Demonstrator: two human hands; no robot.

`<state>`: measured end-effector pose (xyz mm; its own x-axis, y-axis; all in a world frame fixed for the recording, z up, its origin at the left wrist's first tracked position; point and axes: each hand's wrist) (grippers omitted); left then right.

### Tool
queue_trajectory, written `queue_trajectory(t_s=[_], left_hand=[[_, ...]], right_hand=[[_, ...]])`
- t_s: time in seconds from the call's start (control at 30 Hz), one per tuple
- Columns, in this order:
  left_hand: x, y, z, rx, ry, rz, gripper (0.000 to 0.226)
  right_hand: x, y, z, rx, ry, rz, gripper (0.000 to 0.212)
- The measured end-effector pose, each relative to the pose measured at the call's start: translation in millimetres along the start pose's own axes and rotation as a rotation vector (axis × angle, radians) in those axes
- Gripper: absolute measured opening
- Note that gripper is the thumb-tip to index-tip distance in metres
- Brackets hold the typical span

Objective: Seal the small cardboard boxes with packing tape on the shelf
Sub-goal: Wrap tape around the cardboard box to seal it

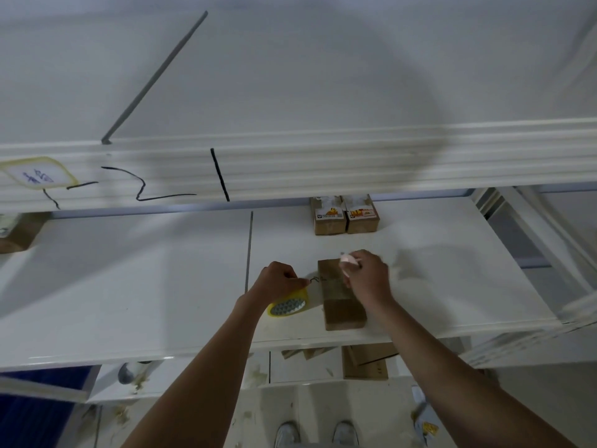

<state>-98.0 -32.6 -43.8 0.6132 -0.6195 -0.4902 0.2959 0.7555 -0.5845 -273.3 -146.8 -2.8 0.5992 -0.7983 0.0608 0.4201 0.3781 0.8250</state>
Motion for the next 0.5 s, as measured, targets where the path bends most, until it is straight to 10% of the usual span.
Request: queue_trajectory(t_s=[0.5], left_hand=[[1, 1, 6, 0.055, 0.012, 0.002, 0.036]], right_hand=[[-18, -13, -51, -0.154, 0.216, 0.121, 0.02]])
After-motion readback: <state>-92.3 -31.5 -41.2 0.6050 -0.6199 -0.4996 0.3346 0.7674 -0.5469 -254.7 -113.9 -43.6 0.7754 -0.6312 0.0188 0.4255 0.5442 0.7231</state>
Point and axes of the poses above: each hand's wrist, its own x-axis towards the middle knuckle, its own z-axis out of the back of the hand, y = z × x, and after that the axes turned 9 degrees about z, right-handed
